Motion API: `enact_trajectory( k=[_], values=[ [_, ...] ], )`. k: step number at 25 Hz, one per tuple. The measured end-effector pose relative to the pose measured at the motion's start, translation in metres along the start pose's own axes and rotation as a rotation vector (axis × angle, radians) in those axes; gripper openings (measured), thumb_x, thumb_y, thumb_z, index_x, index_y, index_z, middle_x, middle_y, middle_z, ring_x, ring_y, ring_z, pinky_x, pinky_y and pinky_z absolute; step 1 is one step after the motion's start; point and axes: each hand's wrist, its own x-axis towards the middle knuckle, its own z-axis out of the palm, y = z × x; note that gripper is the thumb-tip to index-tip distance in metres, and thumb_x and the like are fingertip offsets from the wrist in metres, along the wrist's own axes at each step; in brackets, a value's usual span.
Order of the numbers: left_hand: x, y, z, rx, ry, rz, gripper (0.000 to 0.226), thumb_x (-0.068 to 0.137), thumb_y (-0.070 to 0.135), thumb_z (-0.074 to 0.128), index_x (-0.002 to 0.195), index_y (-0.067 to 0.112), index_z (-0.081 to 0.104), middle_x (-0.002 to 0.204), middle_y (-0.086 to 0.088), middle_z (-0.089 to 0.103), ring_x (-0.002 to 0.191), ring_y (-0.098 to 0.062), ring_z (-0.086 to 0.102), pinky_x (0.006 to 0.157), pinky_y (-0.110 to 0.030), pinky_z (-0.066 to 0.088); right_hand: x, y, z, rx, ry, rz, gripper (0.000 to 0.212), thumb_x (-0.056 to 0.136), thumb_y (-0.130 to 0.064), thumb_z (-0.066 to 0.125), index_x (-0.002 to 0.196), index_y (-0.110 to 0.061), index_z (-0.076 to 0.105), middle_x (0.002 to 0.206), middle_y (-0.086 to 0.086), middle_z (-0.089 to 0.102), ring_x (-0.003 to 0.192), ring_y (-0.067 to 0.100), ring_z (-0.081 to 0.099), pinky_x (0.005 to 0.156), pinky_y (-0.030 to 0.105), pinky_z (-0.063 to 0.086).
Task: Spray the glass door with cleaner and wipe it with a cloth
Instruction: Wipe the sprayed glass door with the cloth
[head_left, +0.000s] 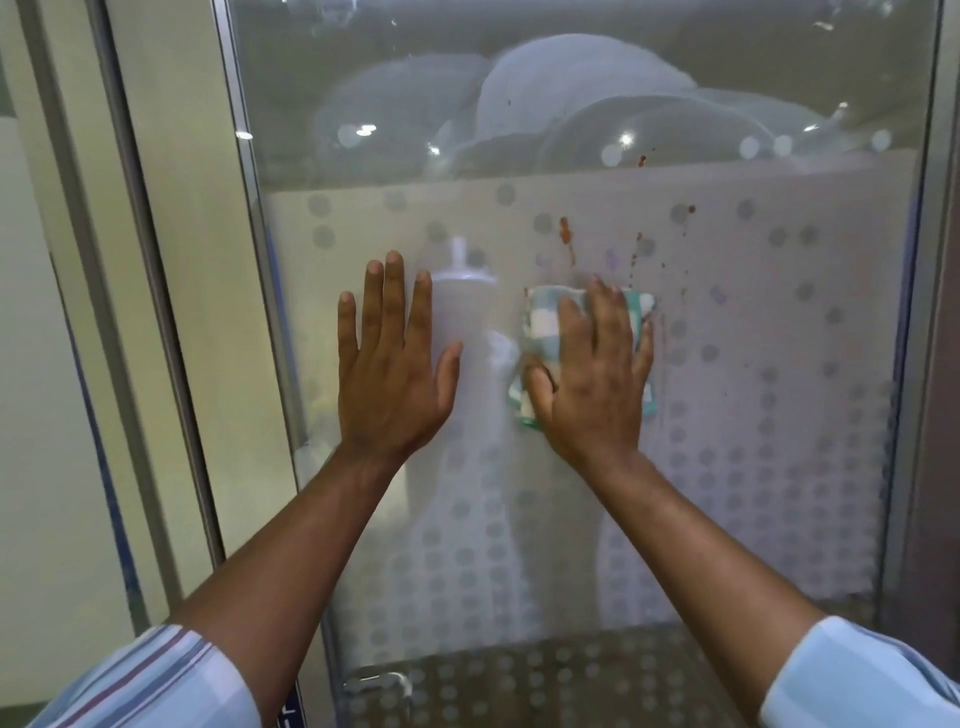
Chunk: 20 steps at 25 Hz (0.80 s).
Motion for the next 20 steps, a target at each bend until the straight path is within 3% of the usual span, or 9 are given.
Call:
enact_trajectory(
  k=[6,8,11,15,20],
  values=[
    [-0.001,0.000,-0.001,-0.004,0.015,0.000,0.079,0.114,0.052,0.037,0.175,0.008,0.014,0.183,-0.022,0.008,0.171,-0.038,0.006,0.138,-0.061,0.010,-0.060,0.011,-0.006,-0.001,-0.067,-0.287,0.071,0.093,-0.038,0.071,0.156,-0.011,0.053,0.168,0.013,0.045,0.160,0.037,0.032,0.122,0.073,0.026],
    [-0.001,0.000,0.000,-0.006,0.019,-0.001,0.078,0.114,0.051,0.038,0.175,0.008,0.014,0.183,-0.021,0.008,0.171,-0.038,0.007,0.138,-0.061,0.010,-0.057,0.031,-0.006,-0.025,-0.036,-0.259,0.072,0.091,-0.036,0.073,0.155,-0.010,0.054,0.166,0.014,0.047,0.158,0.038,0.036,0.121,0.073,0.029],
    [-0.001,0.001,0.000,-0.001,0.022,-0.005,0.078,0.114,0.052,0.036,0.175,0.008,0.014,0.183,-0.021,0.008,0.171,-0.038,0.007,0.138,-0.060,0.010,-0.012,0.046,-0.003,-0.033,0.044,-0.064,0.070,0.092,-0.036,0.067,0.156,-0.010,0.052,0.165,0.015,0.048,0.157,0.037,0.039,0.123,0.069,0.029],
    [-0.001,0.002,0.001,0.009,0.023,-0.003,0.078,0.114,0.052,0.035,0.175,0.008,0.013,0.183,-0.021,0.007,0.171,-0.038,0.006,0.138,-0.060,0.010,0.072,0.021,-0.002,0.033,0.105,0.078,0.067,0.096,-0.041,0.061,0.157,-0.014,0.050,0.168,0.010,0.045,0.159,0.034,0.035,0.127,0.065,0.025],
    [-0.002,0.001,0.003,0.009,0.038,0.005,0.078,0.114,0.052,0.037,0.174,0.007,0.015,0.182,-0.022,0.009,0.171,-0.039,0.008,0.137,-0.062,0.012,0.080,-0.031,0.005,0.017,0.006,-0.179,0.073,0.098,-0.047,0.056,0.164,-0.019,0.041,0.174,0.009,0.035,0.163,0.034,0.025,0.129,0.066,0.017]
  ],
)
